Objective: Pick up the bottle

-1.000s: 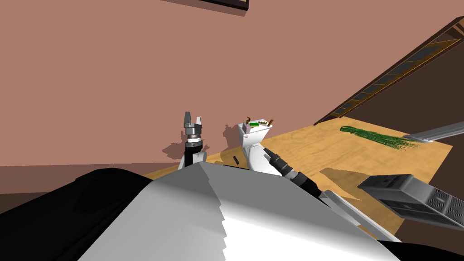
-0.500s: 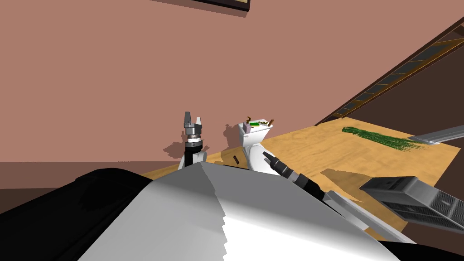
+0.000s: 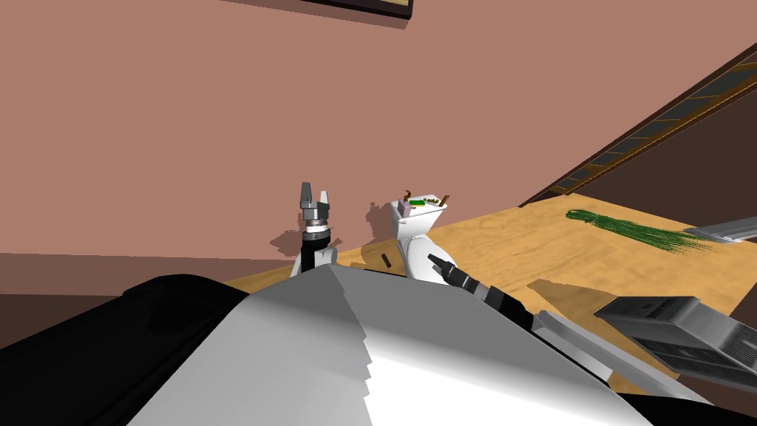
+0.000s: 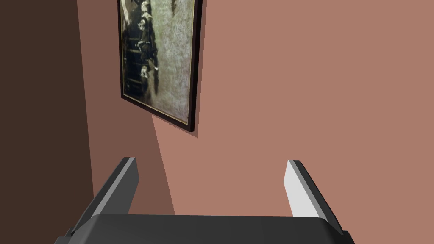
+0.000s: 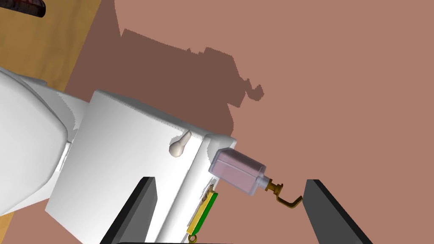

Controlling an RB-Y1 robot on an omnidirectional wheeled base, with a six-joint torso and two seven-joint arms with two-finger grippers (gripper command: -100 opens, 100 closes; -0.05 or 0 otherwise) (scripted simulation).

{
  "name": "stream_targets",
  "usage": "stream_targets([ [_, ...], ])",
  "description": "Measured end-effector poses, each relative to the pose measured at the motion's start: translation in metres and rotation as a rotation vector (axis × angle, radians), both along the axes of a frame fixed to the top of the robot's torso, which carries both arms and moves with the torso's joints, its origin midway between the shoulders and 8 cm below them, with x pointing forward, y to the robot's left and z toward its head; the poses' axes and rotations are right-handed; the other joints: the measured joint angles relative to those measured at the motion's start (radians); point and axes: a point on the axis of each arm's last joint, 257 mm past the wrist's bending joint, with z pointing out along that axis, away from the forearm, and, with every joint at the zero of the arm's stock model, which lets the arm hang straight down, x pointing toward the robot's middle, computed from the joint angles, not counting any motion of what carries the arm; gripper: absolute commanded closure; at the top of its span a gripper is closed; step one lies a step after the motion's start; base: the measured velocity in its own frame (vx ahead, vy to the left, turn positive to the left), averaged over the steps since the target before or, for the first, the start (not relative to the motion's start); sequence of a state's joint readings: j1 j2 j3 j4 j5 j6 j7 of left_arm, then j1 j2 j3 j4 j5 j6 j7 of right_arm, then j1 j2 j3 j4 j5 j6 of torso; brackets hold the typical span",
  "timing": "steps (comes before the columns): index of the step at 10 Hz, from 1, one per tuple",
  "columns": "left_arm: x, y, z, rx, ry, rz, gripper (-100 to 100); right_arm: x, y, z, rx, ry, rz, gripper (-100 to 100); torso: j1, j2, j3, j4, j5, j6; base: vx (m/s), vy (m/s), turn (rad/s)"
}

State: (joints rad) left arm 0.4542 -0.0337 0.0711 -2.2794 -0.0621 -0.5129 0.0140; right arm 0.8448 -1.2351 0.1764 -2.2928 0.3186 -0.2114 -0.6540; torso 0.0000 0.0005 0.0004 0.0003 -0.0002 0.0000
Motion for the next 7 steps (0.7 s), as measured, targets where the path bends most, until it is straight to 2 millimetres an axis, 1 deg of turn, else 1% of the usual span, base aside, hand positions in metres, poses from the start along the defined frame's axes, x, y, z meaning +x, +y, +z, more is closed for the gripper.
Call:
stream_targets([
  [2,0.000,0.000,0.000,0.000,0.000,0.000,0,-0.007,-0.004,-0.008,-0.027,0.038,0.025,-100,0.000,0.000,0.000,0.000,0.000,0.000,-0.013,-0.002,0.074],
  [6,0.000,0.000,0.000,0.000,0.000,0.000,0,-0.024,-0.014,-0.022,-0.086,0.116,0.074,-100,0.000,0.000,0.000,0.000,0.000,0.000,-0.008,0.000,0.034],
  [7,0.000,0.000,0.000,0.000,0.000,0.000,0,-0.026,-0.015,-0.024,-0.101,0.126,0.090,-100,0.000,-0.001,0.000,0.000,0.000,0.000,-0.008,0.005,0.101],
])
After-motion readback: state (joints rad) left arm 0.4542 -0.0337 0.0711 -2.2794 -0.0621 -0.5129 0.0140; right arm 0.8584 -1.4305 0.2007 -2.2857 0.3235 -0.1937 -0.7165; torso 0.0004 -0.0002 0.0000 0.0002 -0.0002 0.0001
